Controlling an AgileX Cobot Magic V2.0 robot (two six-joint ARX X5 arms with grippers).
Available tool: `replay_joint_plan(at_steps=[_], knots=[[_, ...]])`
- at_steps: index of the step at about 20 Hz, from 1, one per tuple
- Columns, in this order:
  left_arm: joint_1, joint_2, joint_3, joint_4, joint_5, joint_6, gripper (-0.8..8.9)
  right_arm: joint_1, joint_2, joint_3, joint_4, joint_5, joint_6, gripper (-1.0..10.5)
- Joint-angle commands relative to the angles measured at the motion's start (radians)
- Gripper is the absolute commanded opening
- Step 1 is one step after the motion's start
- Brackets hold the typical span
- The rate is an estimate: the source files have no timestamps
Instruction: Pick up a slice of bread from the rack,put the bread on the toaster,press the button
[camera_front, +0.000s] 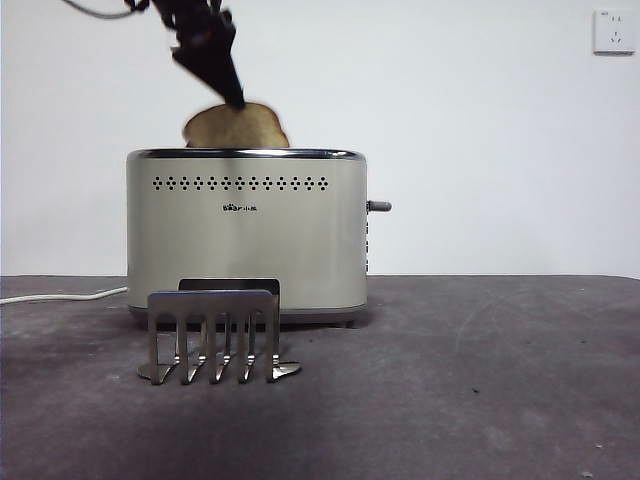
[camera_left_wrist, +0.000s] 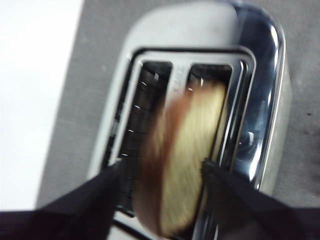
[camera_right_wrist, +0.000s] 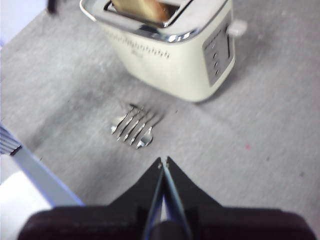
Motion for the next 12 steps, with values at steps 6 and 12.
replay_joint_plan(at_steps=[6, 12], knots=[[-0.001, -0.038, -0.009, 0.063, -0.006, -0.236, 3.19, 0.003, 0.119, 0.000, 0.184, -0.003, 0.052, -0.1], [-0.002, -0.205, -0.009, -0.023, 0.003, -0.613, 3.19, 0.003, 0.313, 0.000, 0.557, -0.138, 0.290, -0.1]])
